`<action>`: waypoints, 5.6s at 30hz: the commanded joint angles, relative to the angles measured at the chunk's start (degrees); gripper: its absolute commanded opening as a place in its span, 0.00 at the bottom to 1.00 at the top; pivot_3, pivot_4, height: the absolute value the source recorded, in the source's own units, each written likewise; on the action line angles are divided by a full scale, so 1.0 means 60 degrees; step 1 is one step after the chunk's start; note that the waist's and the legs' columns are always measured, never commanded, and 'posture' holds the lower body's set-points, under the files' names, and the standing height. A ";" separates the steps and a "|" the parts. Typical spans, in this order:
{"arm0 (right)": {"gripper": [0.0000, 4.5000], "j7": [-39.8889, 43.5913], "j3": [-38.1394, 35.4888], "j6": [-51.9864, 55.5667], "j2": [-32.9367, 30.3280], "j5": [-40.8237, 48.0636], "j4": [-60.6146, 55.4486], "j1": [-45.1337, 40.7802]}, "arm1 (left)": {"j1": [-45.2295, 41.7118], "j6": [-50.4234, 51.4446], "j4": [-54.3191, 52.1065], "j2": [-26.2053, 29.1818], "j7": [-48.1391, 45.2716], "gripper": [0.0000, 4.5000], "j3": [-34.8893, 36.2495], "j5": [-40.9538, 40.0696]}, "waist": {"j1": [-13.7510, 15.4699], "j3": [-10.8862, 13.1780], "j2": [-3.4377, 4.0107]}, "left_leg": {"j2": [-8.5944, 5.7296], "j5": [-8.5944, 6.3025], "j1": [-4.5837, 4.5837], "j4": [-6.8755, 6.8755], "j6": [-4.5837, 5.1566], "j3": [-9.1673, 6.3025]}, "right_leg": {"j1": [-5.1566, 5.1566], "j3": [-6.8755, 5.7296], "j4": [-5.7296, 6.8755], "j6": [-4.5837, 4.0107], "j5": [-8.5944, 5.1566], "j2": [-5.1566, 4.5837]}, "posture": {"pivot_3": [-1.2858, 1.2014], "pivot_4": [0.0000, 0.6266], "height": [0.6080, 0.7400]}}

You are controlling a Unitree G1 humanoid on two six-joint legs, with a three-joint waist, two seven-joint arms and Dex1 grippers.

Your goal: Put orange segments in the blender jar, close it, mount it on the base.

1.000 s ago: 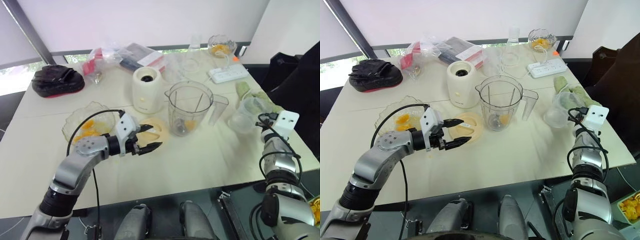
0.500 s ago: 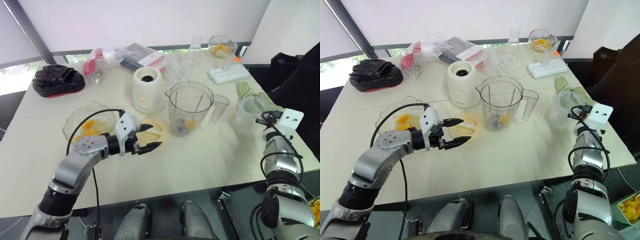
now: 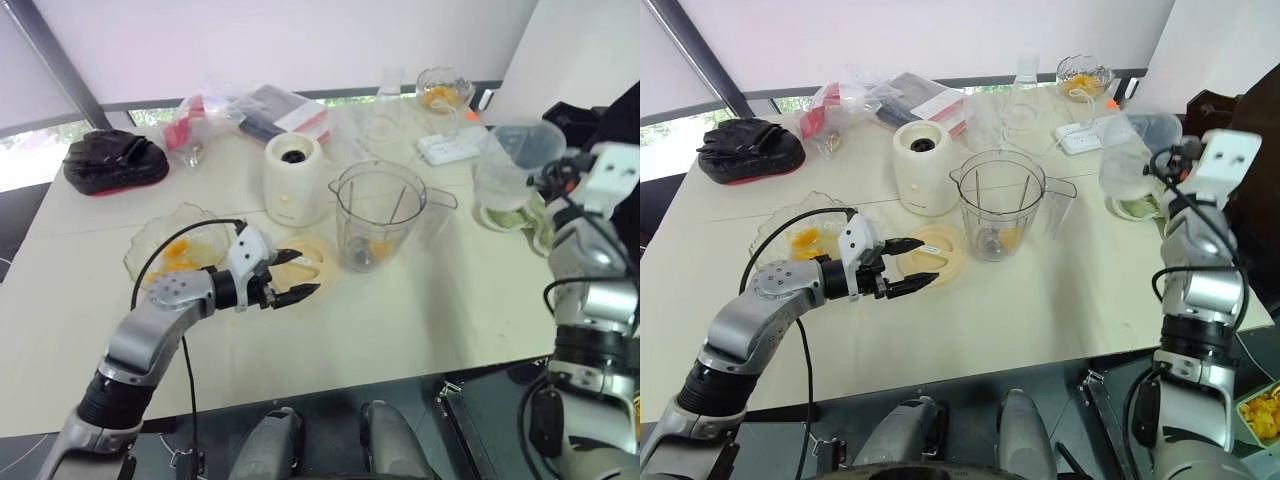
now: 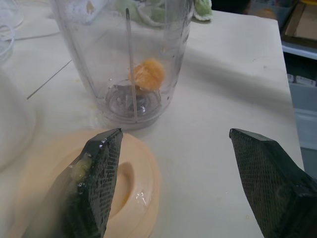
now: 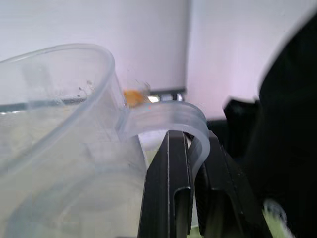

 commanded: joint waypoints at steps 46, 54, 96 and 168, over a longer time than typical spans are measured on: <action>0.02 0.4091 0.2766 -0.1297 -0.2329 -0.3528 -0.2229 -0.0786 | -0.0109 -0.0620 -0.0024 -0.0517 -0.0018 0.80 -0.0201 0.0383 | 0.0017 0.0006 -0.0010 | 0.0001 0.0002 -0.0010 -0.0003 -0.0005 -0.0001 | -0.0007 -0.0008 -0.0010 0.0001 0.0000 -0.0003 | 0.52 0.24 1.00; 0.02 0.4039 0.2699 -0.1421 -0.2323 -0.3643 -0.2068 -0.0705 | -0.0128 -0.0646 0.0020 -0.0532 -0.0028 0.80 -0.0210 0.0436 | 0.0017 0.0006 -0.0010 | 0.0001 0.0003 -0.0010 -0.0003 -0.0006 -0.0001 | -0.0007 -0.0008 -0.0010 0.0000 0.0000 -0.0003 | 0.52 0.24 1.00; 0.02 0.2496 0.0260 0.0566 -0.0524 -0.2058 -0.1391 -0.0466 | -0.0216 -0.0698 0.0152 -0.0564 -0.0226 0.80 -0.0353 0.0563 | 0.0031 0.0007 -0.0009 | 0.0000 0.0003 -0.0012 -0.0004 -0.0008 -0.0002 | -0.0007 -0.0007 -0.0009 0.0000 0.0000 -0.0005 | 0.52 0.24 1.00; 0.79 -0.1284 -0.1093 -0.0426 0.2609 0.0478 -0.1187 0.3932 | 0.0133 -0.0716 0.0012 -0.0349 -0.0170 0.80 -0.0343 0.0655 | 0.0022 0.0003 0.0026 | 0.0003 0.0001 0.0001 -0.0011 -0.0003 -0.0009 | -0.0002 -0.0002 0.0003 0.0000 0.0000 0.0001 | 0.52 0.24 1.00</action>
